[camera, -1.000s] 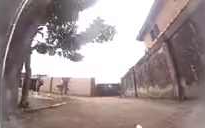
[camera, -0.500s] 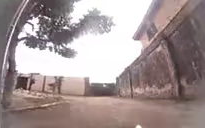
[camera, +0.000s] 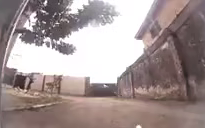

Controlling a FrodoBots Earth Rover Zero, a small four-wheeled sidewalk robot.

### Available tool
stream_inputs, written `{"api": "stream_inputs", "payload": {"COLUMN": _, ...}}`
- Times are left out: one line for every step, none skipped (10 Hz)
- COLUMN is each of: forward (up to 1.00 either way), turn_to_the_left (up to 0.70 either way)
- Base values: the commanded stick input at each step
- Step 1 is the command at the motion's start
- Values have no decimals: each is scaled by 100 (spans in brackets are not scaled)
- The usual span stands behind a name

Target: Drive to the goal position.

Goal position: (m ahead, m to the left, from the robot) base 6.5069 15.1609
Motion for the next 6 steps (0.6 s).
{"api": "stream_inputs", "payload": {"forward": 84, "turn_to_the_left": 3}}
{"api": "stream_inputs", "payload": {"forward": 84, "turn_to_the_left": 1}}
{"api": "stream_inputs", "payload": {"forward": 84, "turn_to_the_left": 0}}
{"api": "stream_inputs", "payload": {"forward": 85, "turn_to_the_left": 2}}
{"api": "stream_inputs", "payload": {"forward": 85, "turn_to_the_left": 3}}
{"api": "stream_inputs", "payload": {"forward": 85, "turn_to_the_left": 3}}
